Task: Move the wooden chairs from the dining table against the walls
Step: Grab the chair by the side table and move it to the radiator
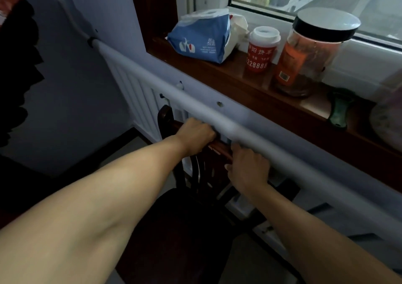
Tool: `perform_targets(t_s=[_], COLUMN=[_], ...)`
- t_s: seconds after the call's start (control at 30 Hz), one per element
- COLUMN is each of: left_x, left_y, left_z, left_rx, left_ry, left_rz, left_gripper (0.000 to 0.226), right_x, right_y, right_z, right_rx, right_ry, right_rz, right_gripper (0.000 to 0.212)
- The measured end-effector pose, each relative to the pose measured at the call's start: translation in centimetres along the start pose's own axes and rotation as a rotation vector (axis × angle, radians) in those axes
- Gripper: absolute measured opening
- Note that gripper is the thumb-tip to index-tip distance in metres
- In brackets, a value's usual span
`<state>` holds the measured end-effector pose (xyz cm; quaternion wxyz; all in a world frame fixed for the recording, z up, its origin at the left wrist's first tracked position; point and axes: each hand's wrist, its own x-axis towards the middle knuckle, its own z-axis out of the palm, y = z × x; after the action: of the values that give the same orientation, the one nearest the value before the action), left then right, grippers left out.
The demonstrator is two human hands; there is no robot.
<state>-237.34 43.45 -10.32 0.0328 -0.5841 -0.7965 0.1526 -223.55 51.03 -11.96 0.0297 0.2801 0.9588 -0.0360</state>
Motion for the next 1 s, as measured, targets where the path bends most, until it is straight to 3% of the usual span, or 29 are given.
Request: perform_targets(t_s=[0.17, 0.3, 0.53, 0.8, 1.0], left_x=[0.4, -0.3, -2.9, -9.3, -17.4], left_y=[0.8, 1.0, 2.8, 3.6, 3.1], left_z=[0.8, 1.4, 1.1, 1.0, 1.3], left_rx=[-0.054, -0.19, -0.333, -0.332, -0.389], left_ry=[0.032, 0.048, -0.12, -0.262, -0.287], left_rz=[-0.067, -0.14, -0.19, -0.381, -0.511], left_gripper=[0.024, 0.029, 0.082, 0.092, 0.09], right_x=[-0.4, -1.4, -2.5, -4.8, -6.8], right_y=[0.2, -0.1, -0.1, -2.4, -8.0], right_z=[0.7, 0.7, -0.3, -0.4, 0.8], right_rx=[0.0, 0.087, 0.098, 0.005, -0.027], right_ry=[0.004, -0.081, -0.25, -0.166, -0.274], right_rz=[0.039, 0.028, 0.03, -0.105, -0.293], right_gripper=[0.062, 0.084, 0.104, 0.096, 0.086])
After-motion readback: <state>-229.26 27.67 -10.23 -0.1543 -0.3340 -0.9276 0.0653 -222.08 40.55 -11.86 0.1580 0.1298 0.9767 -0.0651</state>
